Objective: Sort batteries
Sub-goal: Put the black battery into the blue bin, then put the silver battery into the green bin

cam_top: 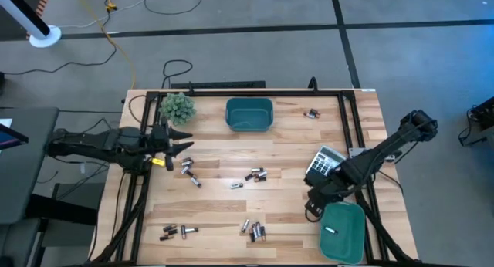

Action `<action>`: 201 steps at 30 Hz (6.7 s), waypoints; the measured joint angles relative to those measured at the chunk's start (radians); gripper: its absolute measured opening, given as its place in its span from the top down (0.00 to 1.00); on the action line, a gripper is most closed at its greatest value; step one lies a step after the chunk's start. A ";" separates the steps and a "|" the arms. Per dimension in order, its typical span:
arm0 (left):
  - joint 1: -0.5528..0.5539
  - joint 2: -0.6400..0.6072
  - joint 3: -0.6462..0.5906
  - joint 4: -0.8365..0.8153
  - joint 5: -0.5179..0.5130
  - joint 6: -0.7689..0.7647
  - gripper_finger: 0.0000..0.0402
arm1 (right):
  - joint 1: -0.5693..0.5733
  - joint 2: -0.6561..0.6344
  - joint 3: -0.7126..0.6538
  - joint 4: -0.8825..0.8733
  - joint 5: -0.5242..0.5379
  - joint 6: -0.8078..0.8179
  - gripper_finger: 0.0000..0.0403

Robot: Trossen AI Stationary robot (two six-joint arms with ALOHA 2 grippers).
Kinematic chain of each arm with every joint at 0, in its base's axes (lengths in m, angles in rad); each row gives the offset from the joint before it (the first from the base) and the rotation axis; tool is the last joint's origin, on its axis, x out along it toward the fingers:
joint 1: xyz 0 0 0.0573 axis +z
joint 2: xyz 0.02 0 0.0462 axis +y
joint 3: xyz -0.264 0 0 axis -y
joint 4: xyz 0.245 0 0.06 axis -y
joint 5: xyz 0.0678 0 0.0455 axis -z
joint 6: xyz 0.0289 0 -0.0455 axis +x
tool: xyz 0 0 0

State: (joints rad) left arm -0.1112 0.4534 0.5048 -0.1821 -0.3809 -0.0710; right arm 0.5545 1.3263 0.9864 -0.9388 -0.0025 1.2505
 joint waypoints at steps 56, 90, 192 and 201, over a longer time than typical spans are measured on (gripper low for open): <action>-0.012 1.439 0.733 -0.166 0.192 -0.521 0.68 | -0.198 -0.493 -0.324 0.028 0.272 -0.344 0.69; -0.014 1.515 0.730 -0.207 0.186 -0.446 0.90 | -0.198 -0.488 -0.324 0.029 0.270 -0.361 0.69; 0.669 0.966 0.482 0.101 0.791 0.055 0.66 | -0.928 -0.389 -0.199 0.391 0.286 -0.622 0.42; 0.695 0.863 0.373 0.091 0.735 -0.031 0.66 | -1.221 0.006 0.139 0.208 0.087 -0.961 0.41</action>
State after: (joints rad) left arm 0.5838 1.3163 0.8776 -0.0914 0.3545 -0.1025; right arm -0.6664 1.3327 1.1258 -0.7311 0.0843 0.2894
